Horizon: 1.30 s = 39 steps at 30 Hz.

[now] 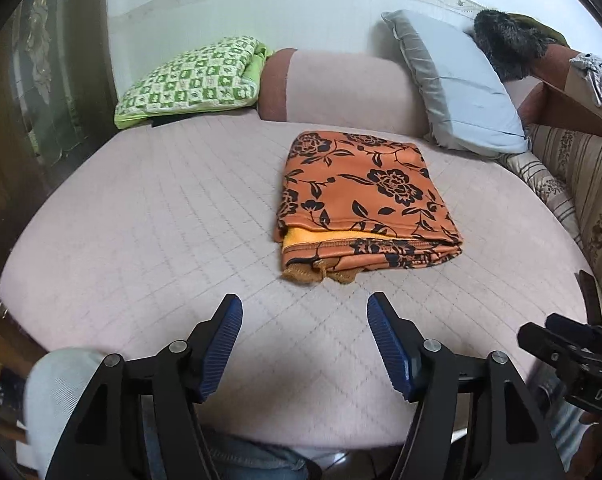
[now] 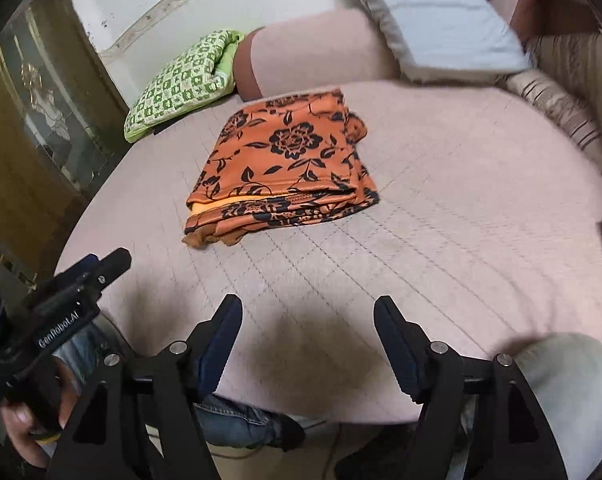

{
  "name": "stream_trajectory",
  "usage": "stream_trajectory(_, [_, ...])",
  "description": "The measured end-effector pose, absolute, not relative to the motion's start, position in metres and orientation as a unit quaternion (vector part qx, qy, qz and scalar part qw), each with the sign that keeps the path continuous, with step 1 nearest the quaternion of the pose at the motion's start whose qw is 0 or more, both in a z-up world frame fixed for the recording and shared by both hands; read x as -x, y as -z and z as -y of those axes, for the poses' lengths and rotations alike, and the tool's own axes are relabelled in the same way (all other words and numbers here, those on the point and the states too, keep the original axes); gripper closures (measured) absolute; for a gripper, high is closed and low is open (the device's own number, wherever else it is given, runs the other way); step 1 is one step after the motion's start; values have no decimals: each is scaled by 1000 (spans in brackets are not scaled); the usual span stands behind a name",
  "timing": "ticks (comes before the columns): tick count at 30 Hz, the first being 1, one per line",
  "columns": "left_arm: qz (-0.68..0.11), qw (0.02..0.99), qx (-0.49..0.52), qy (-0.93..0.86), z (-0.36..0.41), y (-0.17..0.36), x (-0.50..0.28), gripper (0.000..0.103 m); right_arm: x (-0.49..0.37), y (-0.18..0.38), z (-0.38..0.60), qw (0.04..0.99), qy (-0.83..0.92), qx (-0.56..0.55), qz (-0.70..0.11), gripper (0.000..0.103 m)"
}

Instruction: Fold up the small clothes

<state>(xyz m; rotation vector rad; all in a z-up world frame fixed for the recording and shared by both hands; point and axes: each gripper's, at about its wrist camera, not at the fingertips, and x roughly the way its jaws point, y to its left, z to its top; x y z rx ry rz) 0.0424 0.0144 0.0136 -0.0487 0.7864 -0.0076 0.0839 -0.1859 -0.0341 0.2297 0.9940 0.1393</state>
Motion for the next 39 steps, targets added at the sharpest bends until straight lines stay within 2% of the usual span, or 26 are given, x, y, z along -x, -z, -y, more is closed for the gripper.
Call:
stream_trajectory(5, [-366,930,11,-22,-21,-44,-9,38,-62,5,186,879,-64,-105,-461,31])
stream_trajectory(16, [-405,914,7,3,-26,-83,6,38,-64,-43,175,886,-68,-120,-442,31])
stream_trajectory(39, [-405,914,10,-11,-36,-90,-6,38,-65,-53,165,892,-55,-82,-441,31])
